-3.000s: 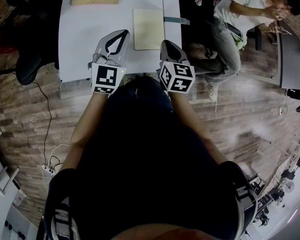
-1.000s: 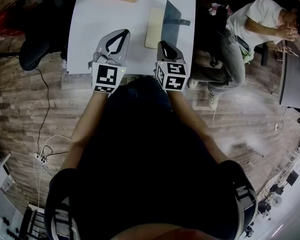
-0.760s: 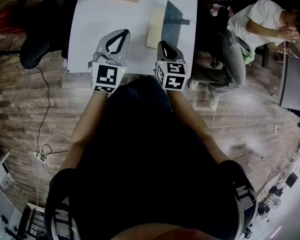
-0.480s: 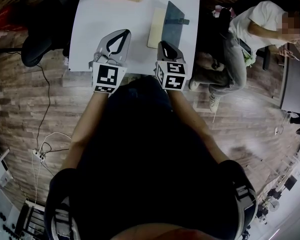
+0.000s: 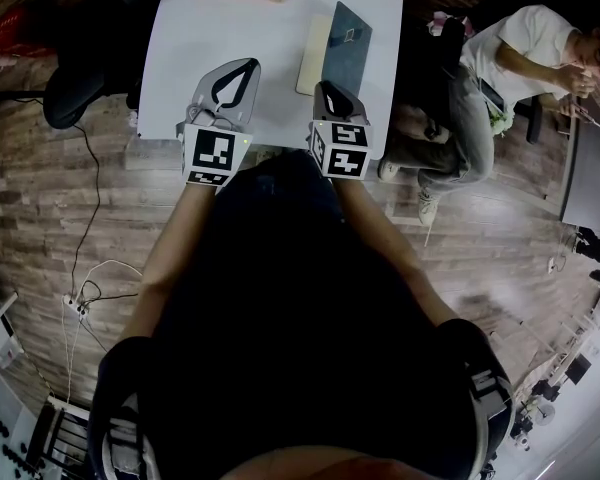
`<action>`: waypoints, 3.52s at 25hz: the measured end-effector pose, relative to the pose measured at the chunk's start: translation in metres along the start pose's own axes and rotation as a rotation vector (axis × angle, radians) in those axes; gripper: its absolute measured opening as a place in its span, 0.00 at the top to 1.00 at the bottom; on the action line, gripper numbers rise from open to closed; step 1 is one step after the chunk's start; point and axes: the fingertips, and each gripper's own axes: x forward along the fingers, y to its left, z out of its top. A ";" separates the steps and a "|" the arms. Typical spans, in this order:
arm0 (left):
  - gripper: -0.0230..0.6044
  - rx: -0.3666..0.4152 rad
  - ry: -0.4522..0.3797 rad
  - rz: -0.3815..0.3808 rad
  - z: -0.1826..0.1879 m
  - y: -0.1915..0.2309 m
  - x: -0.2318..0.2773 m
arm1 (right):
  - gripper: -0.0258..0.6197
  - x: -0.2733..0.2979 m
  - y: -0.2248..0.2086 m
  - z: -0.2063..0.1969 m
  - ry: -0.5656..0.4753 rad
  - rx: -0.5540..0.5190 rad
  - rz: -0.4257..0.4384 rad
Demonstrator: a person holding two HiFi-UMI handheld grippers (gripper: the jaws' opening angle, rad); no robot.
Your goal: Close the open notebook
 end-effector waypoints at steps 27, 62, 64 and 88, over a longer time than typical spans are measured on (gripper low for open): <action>0.95 -0.015 0.031 0.046 -0.017 0.022 -0.011 | 0.92 0.031 0.017 -0.024 0.088 -0.070 0.026; 0.95 -0.012 0.055 0.064 -0.018 0.022 -0.009 | 0.91 0.058 0.027 -0.055 0.201 -0.203 0.069; 0.95 -0.011 0.054 0.064 -0.017 0.023 -0.010 | 0.90 0.057 0.028 -0.056 0.212 -0.213 0.070; 0.95 0.002 -0.019 -0.003 0.011 0.007 0.008 | 0.94 0.009 0.002 0.027 -0.042 -0.087 -0.020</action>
